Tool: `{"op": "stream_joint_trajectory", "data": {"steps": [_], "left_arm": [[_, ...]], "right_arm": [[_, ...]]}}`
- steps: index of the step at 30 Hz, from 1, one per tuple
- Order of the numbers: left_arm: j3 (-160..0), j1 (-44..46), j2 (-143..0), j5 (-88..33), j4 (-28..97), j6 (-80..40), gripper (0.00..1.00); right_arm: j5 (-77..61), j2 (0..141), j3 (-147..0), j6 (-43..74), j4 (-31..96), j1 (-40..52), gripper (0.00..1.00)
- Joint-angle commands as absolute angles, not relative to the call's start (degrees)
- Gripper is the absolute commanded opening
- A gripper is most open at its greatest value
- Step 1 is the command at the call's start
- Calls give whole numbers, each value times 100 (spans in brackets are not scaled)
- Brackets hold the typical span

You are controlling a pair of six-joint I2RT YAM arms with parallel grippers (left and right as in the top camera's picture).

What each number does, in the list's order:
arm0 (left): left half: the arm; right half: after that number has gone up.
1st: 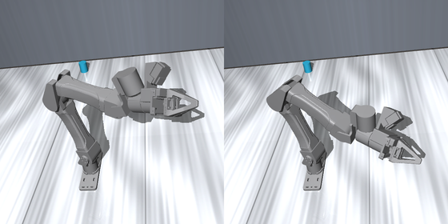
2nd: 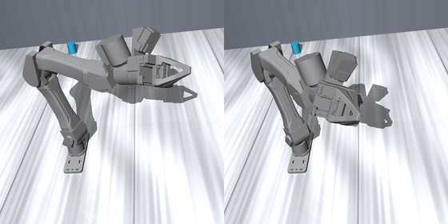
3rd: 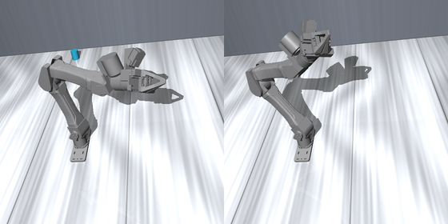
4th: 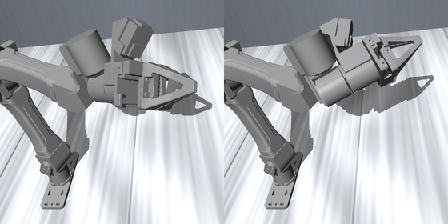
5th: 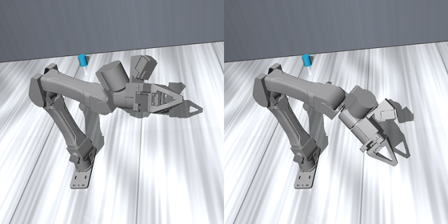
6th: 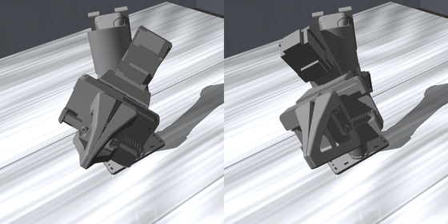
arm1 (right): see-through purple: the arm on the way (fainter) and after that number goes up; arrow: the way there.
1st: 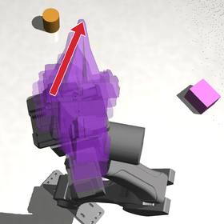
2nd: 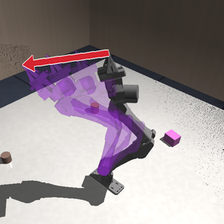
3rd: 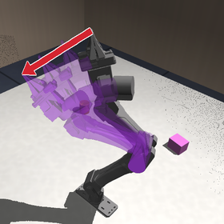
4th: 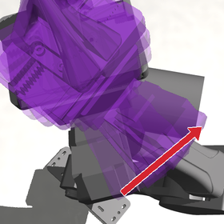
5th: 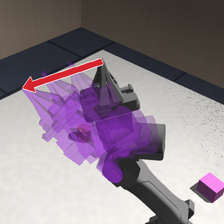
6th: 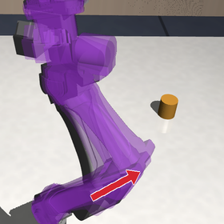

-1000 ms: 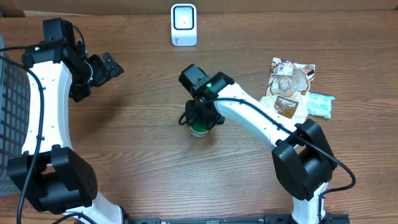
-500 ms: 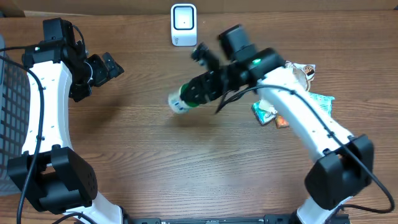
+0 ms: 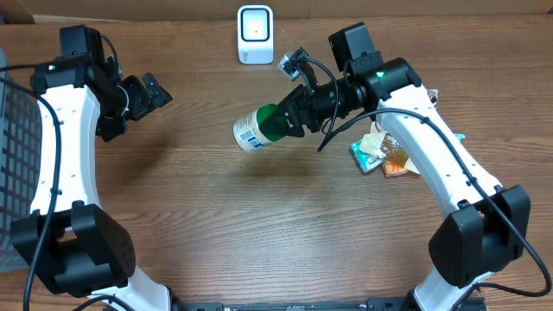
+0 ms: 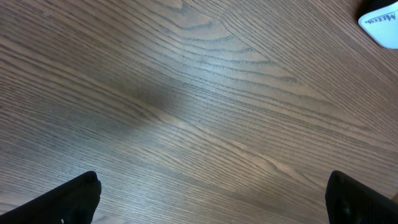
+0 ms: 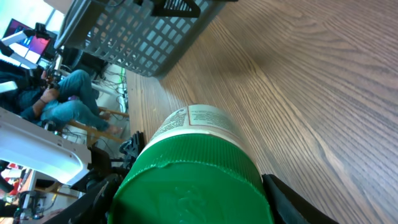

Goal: Scan the item barcode
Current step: 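Lift the jar and tilt it sideways, label facing left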

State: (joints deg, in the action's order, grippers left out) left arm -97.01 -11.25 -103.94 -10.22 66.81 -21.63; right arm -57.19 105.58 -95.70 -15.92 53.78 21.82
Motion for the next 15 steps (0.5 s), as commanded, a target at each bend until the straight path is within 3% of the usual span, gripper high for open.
{"op": "stream_joint_trajectory", "data": {"steps": [1, 15], "left_arm": [[-9760, -1074, -10374, -989, 6678, -2123, 99], [-9760, -1074, -10374, -989, 6678, -2123, 100]], "right_arm": [[-6055, 10383, -9754, -954, 5218, 2119, 41], [-6834, 10383, -9754, -141, 5192, 1817, 41]]}}
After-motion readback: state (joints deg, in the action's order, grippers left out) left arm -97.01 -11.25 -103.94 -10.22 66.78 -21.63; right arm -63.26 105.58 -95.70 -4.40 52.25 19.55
